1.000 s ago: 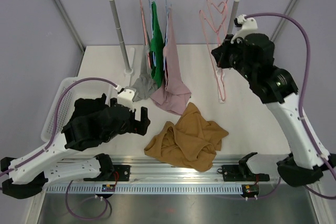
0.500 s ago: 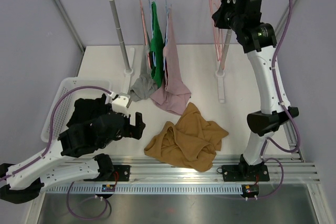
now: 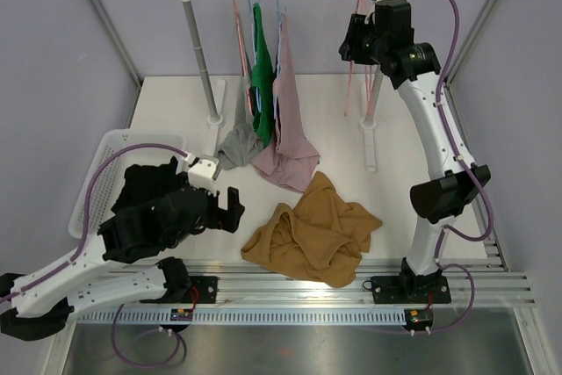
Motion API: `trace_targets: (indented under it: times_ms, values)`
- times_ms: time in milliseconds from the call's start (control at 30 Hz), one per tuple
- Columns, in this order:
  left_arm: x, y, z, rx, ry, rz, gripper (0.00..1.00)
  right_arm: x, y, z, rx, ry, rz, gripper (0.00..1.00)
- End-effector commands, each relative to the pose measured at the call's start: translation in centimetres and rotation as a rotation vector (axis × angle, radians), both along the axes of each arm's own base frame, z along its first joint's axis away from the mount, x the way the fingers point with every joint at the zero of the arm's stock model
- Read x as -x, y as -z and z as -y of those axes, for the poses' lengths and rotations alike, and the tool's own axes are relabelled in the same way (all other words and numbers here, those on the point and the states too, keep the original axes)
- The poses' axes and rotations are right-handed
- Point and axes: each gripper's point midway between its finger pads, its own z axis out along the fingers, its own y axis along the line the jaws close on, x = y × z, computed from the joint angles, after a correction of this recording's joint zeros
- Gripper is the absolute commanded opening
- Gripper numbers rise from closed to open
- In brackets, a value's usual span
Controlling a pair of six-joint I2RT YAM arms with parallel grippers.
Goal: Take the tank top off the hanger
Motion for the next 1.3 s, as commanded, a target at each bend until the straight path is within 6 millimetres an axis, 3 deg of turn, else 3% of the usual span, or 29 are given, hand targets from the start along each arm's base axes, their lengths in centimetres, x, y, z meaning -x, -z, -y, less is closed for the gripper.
trace_targets:
  times_ms: [0, 167, 200, 233, 267, 333, 367, 400, 433, 467, 500, 533, 567, 600, 633, 667, 700, 733, 767, 800, 967, 1067, 1100, 1133, 1167, 1200, 1267]
  values:
    - [-0.7, -1.0, 1.4, 0.029, 0.003, 0.016, 0.99, 2.7, -6.9, 0.8, -0.047, -0.005, 0.148, 0.61]
    - [-1.3, -2.0, 5.6, 0.072, 0.068, 0.002, 0.99, 5.9, -9.5, 1.4, -0.063, -0.025, 0.18, 0.8]
    - [-1.3, -2.1, 6.5, 0.079, 0.084, 0.0, 0.99, 7.2, -10.9, 1.9, -0.068, -0.028, 0.207, 0.95]
    - [-1.2, -2.5, 7.9, 0.106, 0.112, 0.007, 0.99, 8.2, -11.4, 1.7, -0.076, -0.055, 0.215, 0.99]
    - [-1.2, -2.7, 8.9, 0.119, 0.124, 0.005, 0.99, 9.0, -11.1, 1.8, -0.065, -0.069, 0.206, 1.0]
    - [-1.2, -1.7, 11.6, 0.112, 0.152, -0.012, 0.99, 11.9, -12.9, 2.4, -0.068, -0.092, 0.243, 0.99]
    - [-1.1, -1.6, 12.7, 0.123, 0.163, -0.026, 0.99, 12.7, -12.0, 2.7, -0.051, -0.094, 0.219, 0.99]
    - [-1.0, -1.0, 13.7, 0.114, 0.171, -0.041, 0.99, 15.0, -13.1, 3.5, -0.055, -0.091, 0.25, 1.0]
    - [-0.7, 0.3, 15.3, 0.085, 0.192, -0.062, 0.99, 16.1, -13.1, 4.0, -0.055, -0.087, 0.254, 0.99]
    - [-0.5, 1.2, 16.4, 0.073, 0.2, -0.077, 0.99, 16.6, -11.3, 4.1, -0.047, -0.088, 0.215, 0.99]
    - [-0.1, 1.2, 17.6, 0.08, 0.217, -0.082, 0.99, 19.5, -12.5, 4.8, -0.066, -0.095, 0.263, 1.0]
    - [-0.2, 3.3, 18.6, 0.029, 0.215, -0.11, 0.99, 20.6, -12.1, 5.1, -0.074, -0.098, 0.261, 0.99]
    - [0.0, 4.1, 19.4, 0.019, 0.218, -0.127, 0.99, 21.0, -10.0, 5.0, -0.079, -0.102, 0.222, 0.99]
    - [0.3, 4.4, 20.4, 0.022, 0.235, -0.133, 0.99, 23.8, -10.9, 5.5, -0.105, -0.12, 0.269, 0.99]
    - [0.5, 6.5, 21.4, -0.019, 0.247, -0.162, 0.99, 24.7, -10.6, 5.5, -0.118, -0.131, 0.278, 0.99]
    - [0.6, 7.3, 21.9, -0.03, 0.253, -0.175, 0.99, 25.0, -8.7, 5.4, -0.122, -0.136, 0.24, 1.0]
    - [0.6, 8.3, 22.6, -0.041, 0.257, -0.185, 0.99, 27.2, -9.2, 5.5, -0.145, -0.164, 0.276, 0.99]
    - [0.7, 9.0, 23.1, -0.051, 0.261, -0.198, 0.99, 28.0, -8.7, 5.5, -0.151, -0.176, 0.274, 0.99]
    - [1.0, 11.4, 23.5, -0.097, 0.267, -0.241, 0.99, 28.4, -7.5, 5.3, -0.16, -0.191, 0.251, 0.99]
    - [1.2, 12.3, 23.8, -0.11, 0.274, -0.257, 0.99, 30.1, -7.8, 5.1, -0.179, -0.228, 0.277, 1.0]
    - [3.3, 18.6, 25.1, -0.174, 0.32, -0.391, 0.99, 32.6, -7.2, 4.9, -0.208, -0.284, 0.294, 1.0]
    - [4.3, 20.6, 25.1, -0.209, 0.326, -0.43, 0.99, 33.1, -7.1, 4.9, -0.211, -0.288, 0.294, 1.0]
    - [4.7, 22.1, 24.6, -0.244, 0.325, -0.449, 0.79, 33.4, -7.2, 4.8, -0.215, -0.305, 0.298, 1.0]
    - [4.9, 22.6, 24.5, -0.256, 0.324, -0.46, 0.66, 33.6, -7.3, 4.6, -0.219, -0.319, 0.303, 1.0]
    - [4.8, 23.1, 24.2, -0.27, 0.306, -0.461, 0.43, 33.8, -7.4, 4.4, -0.226, -0.332, 0.307, 0.99]
    - [4.9, 23.4, 23.6, -0.296, 0.291, -0.466, 0.0, 34.1, -7.5, 4.2, -0.231, -0.349, 0.313, 1.0]
    - [4.5, 22.9, 22.9, -0.306, 0.25, -0.444, 0.0, 34.4, -7.8, 4.1, -0.236, -0.357, 0.323, 1.0]
